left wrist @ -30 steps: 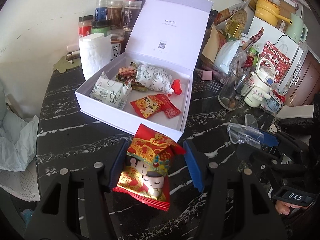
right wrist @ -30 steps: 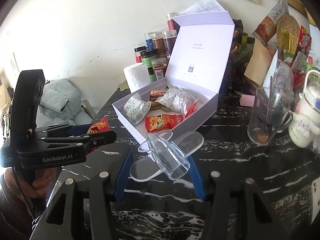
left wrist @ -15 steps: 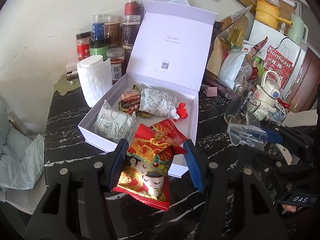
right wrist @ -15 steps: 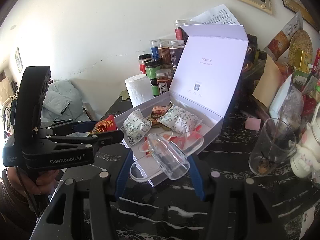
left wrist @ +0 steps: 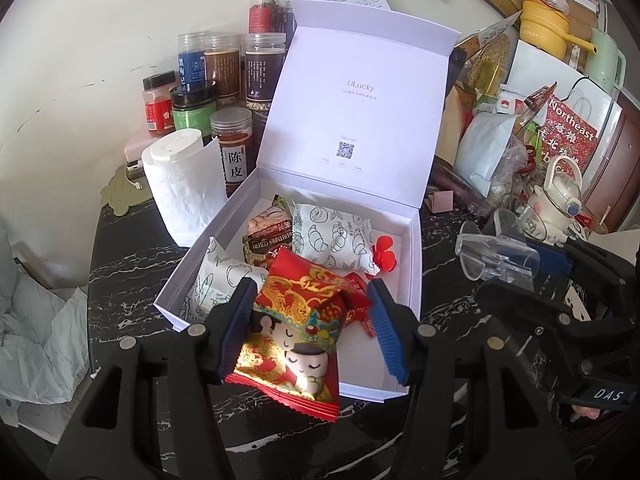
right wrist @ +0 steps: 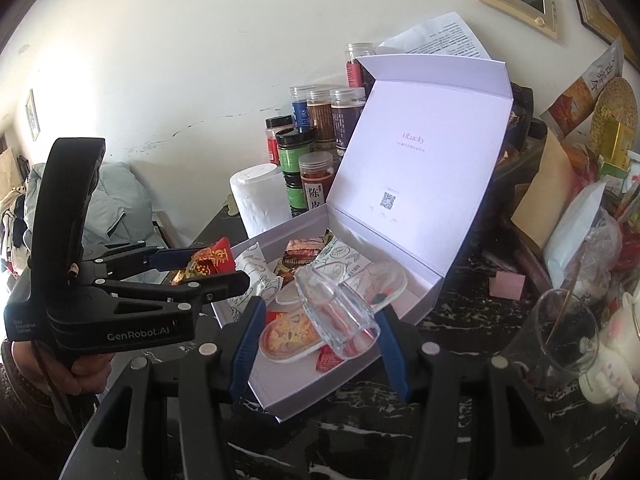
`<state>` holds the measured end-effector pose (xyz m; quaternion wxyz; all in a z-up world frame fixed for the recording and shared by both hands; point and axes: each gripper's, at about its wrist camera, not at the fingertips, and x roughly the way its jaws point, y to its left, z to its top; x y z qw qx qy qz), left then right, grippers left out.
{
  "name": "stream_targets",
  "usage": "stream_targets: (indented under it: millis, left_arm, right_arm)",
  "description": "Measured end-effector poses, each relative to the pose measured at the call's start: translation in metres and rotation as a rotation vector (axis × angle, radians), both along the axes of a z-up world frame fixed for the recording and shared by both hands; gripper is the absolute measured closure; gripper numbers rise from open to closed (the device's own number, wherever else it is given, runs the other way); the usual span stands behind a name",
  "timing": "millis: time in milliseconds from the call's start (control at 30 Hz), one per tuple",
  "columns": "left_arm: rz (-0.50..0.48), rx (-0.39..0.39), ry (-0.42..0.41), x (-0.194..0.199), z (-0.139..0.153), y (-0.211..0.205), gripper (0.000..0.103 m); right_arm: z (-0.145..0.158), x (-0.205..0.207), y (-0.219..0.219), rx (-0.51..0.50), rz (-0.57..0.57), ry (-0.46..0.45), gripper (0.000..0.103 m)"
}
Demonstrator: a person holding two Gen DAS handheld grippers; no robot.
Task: Organize objects
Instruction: 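Lower the red packet and clear clip into the box and open both tools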
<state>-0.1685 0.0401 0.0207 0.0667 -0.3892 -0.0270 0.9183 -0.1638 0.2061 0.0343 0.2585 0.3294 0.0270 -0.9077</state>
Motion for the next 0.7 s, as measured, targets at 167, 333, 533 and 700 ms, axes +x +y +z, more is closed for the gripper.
stream_targets:
  millis: [167,333,533,700]
  left_arm:
    - [-0.001,-0.010,-0.006,-0.020,-0.006,-0.001,0.048]
    - [0.005,-0.047,0.000,-0.040,-0.011,0.000,0.048]
    - [0.004,-0.083,0.001,-0.064,-0.018,0.000,0.048]
    - [-0.006,-0.109,0.022,-0.083,-0.015,0.003,0.048]
  right_arm:
    - [-0.003,-0.021,-0.004,0.009,-0.003,-0.001,0.048]
    - [-0.006,-0.040,-0.007,0.022,-0.005,0.011,0.048]
    - [-0.009,-0.064,-0.012,0.041,0.004,0.028,0.048]
    - [-0.005,-0.084,-0.015,0.045,0.011,0.051,0.048]
